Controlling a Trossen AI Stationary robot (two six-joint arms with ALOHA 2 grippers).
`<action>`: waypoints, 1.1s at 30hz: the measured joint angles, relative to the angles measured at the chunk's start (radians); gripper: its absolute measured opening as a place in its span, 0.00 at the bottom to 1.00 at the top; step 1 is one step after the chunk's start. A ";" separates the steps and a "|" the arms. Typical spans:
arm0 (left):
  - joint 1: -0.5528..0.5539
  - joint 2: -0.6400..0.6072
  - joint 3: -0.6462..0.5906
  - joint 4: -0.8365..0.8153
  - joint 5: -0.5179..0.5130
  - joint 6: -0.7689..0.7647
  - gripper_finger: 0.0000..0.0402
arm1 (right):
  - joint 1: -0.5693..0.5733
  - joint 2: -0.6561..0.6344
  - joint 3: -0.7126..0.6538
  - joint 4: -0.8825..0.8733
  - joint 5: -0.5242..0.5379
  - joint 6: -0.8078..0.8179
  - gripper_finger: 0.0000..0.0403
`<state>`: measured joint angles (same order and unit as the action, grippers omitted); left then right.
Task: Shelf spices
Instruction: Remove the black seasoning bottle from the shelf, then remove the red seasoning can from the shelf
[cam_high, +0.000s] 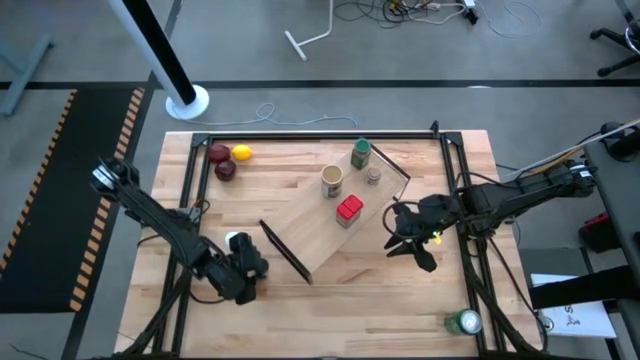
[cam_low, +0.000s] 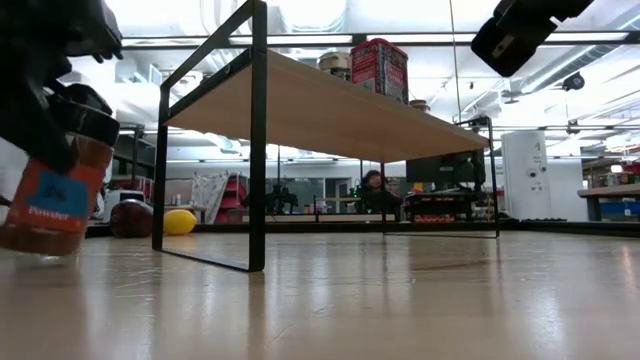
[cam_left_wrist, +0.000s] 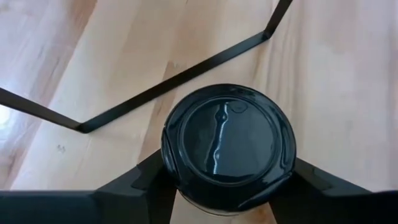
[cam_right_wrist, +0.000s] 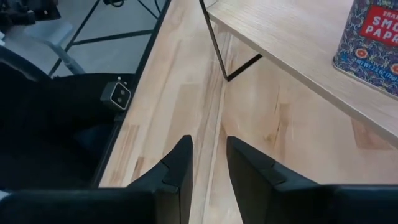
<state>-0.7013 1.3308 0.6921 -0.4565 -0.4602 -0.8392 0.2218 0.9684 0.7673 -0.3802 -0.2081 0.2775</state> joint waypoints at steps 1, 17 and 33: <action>0.000 0.009 0.002 -0.002 -0.005 0.002 0.49 | 0.000 0.000 0.000 0.000 0.000 0.000 0.18; 0.001 0.020 0.099 -0.121 0.042 0.044 0.64 | 0.000 0.000 0.000 0.049 0.003 0.000 0.12; 0.001 0.017 0.600 -0.510 -0.143 0.255 0.56 | 0.000 0.000 0.000 0.081 0.099 -0.027 0.20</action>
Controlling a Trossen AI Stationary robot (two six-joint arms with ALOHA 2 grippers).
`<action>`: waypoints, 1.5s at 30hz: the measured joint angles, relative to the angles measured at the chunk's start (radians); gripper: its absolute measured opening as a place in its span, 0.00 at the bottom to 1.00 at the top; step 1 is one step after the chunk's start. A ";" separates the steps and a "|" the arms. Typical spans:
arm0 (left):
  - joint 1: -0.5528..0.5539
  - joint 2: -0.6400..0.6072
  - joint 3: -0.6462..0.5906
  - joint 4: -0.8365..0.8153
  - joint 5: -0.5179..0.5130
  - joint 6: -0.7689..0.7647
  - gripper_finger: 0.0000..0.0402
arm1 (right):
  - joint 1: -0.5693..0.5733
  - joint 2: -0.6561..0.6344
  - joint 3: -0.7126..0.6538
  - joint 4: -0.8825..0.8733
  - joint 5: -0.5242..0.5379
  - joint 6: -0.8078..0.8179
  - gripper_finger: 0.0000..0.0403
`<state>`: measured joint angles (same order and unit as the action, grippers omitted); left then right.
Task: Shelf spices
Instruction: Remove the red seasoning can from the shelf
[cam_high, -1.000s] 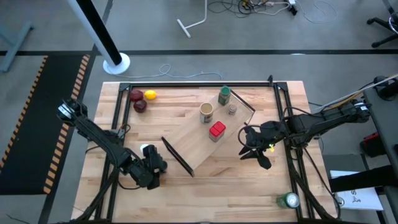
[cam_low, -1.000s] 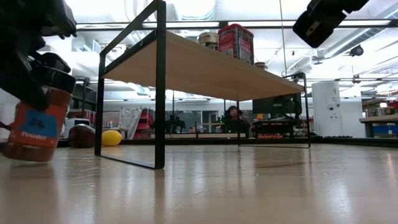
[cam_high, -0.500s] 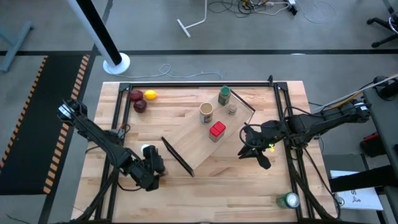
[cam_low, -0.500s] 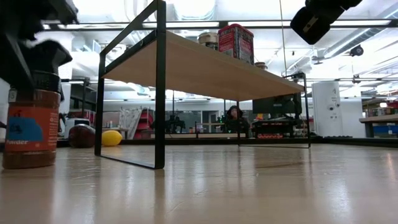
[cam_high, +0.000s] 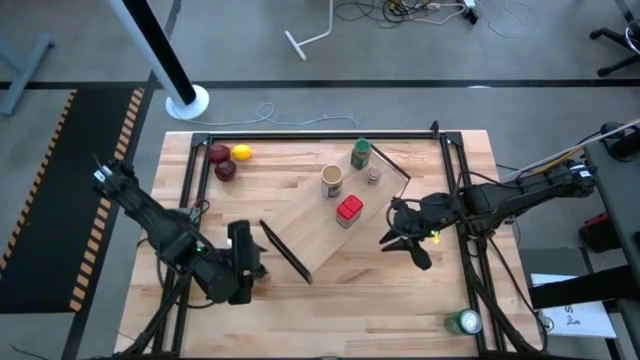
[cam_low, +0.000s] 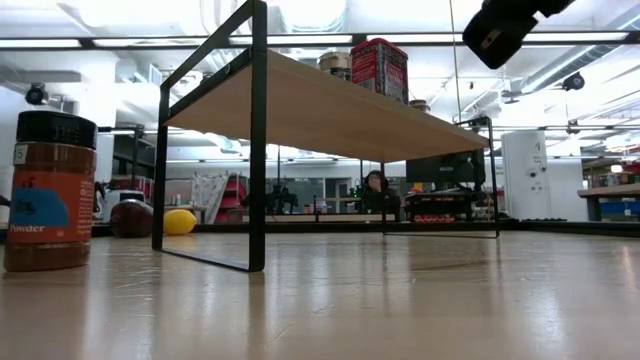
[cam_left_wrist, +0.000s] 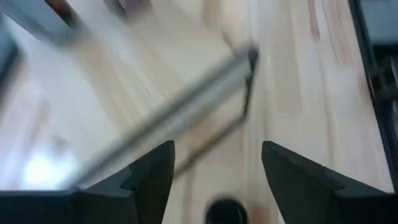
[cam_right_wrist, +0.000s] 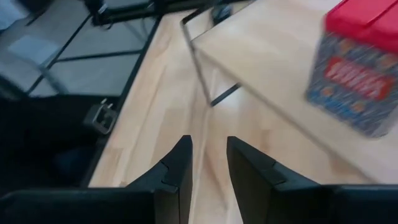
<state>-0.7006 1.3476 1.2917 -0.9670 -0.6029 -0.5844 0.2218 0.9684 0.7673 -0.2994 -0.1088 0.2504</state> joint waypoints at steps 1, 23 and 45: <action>0.000 0.000 0.021 0.002 -0.043 0.007 0.55 | 0.000 0.000 0.000 0.010 0.020 0.000 0.21; 0.099 -0.006 0.067 -0.001 -0.218 -0.027 0.47 | -0.007 0.219 0.392 -0.320 0.345 -0.226 0.52; 0.108 -0.017 0.066 -0.001 -0.110 -0.060 0.47 | -0.079 0.530 0.737 -0.556 0.345 -0.427 0.76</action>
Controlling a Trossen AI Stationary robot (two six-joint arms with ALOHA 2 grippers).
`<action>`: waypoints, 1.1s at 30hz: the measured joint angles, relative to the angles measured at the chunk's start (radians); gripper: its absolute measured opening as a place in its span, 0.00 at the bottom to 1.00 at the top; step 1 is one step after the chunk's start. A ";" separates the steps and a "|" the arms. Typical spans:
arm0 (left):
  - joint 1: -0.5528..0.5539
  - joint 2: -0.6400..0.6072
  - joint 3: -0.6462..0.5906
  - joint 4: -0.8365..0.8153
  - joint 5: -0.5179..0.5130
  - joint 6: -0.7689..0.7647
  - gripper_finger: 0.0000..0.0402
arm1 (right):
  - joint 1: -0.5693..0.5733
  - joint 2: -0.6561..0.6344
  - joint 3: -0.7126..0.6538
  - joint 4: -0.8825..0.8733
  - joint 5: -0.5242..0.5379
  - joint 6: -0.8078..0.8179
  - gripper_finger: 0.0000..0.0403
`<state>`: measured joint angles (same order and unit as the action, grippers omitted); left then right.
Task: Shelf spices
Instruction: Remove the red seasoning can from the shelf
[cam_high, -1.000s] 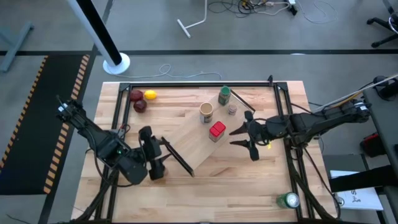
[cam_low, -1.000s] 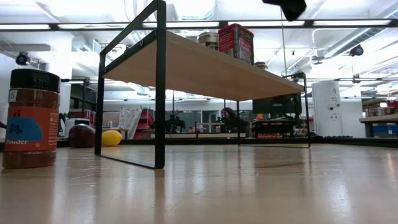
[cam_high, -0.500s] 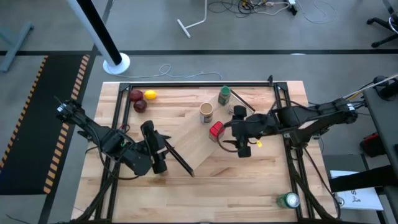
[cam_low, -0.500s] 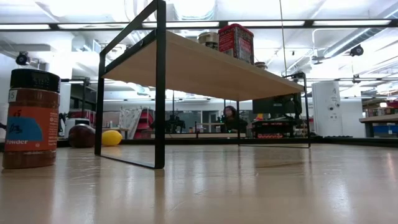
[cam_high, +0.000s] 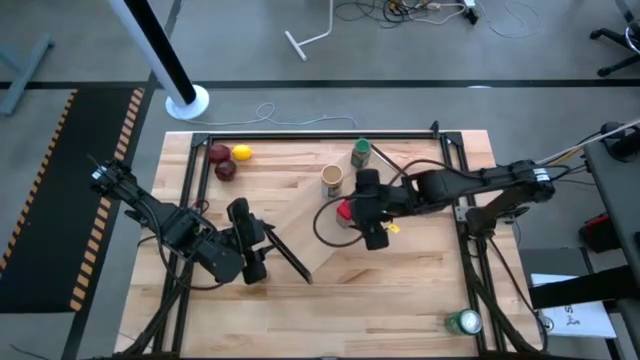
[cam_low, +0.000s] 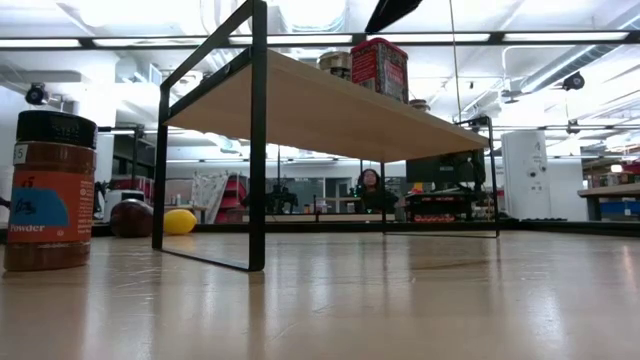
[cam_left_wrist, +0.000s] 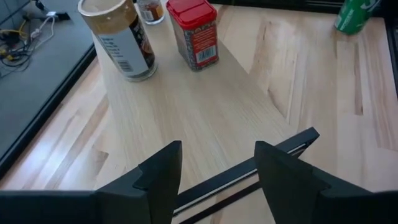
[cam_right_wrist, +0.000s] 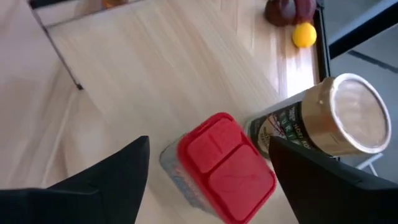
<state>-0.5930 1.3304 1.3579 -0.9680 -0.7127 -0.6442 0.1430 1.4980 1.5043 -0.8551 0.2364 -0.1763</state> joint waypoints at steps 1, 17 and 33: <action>0.000 0.000 0.000 0.000 0.002 0.000 0.47 | -0.006 0.000 -0.001 -0.001 0.000 0.000 0.77; 0.000 -0.001 0.000 0.003 0.022 -0.001 0.48 | -0.090 0.028 -0.010 -0.010 -0.113 -0.021 0.76; 0.000 -0.001 0.000 0.000 0.046 -0.004 0.49 | -0.098 0.090 -0.033 -0.027 -0.117 0.005 0.67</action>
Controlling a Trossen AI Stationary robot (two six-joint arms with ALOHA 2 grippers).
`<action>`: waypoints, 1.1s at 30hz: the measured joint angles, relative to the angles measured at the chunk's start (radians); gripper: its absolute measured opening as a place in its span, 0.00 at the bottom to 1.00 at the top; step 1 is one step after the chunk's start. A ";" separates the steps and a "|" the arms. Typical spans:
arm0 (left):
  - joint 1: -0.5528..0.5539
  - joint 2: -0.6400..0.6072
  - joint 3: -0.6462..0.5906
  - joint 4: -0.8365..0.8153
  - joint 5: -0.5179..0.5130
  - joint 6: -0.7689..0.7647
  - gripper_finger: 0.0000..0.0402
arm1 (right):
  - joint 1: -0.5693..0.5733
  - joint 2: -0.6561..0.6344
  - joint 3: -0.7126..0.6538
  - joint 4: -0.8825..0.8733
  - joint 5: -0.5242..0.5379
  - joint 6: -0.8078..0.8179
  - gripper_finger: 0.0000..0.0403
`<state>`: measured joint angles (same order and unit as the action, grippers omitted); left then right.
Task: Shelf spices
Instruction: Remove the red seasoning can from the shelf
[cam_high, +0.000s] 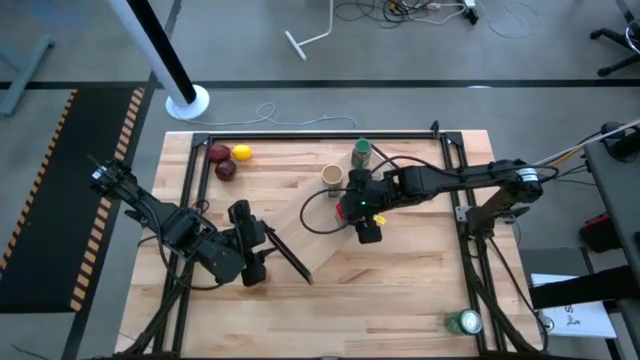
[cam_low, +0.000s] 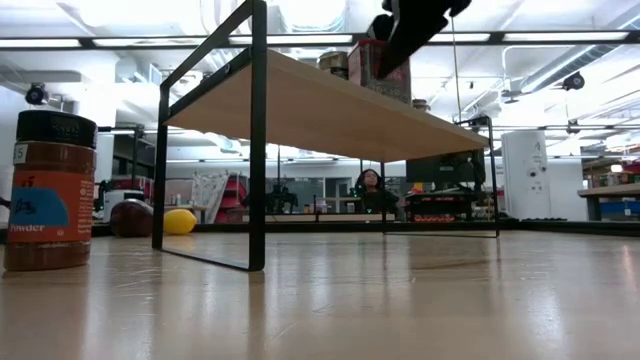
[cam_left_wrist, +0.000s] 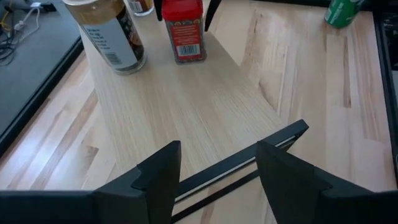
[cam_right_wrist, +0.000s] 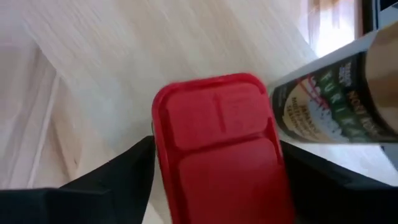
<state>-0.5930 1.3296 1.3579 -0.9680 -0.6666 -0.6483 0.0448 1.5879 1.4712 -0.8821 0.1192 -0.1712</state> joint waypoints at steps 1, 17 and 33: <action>0.000 0.000 0.000 0.000 0.000 0.000 0.49 | 0.000 0.000 -0.004 -0.004 0.001 0.003 0.65; 0.000 0.000 0.000 0.000 -0.001 0.001 0.45 | 0.043 -0.056 -0.023 -0.008 0.004 0.045 0.46; 0.000 0.000 0.000 0.001 0.003 -0.015 0.44 | 0.445 -0.019 -0.024 0.037 0.031 0.313 0.46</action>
<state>-0.5933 1.3296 1.3579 -0.9670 -0.6635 -0.6630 0.4894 1.5690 1.4467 -0.8455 0.1503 0.1415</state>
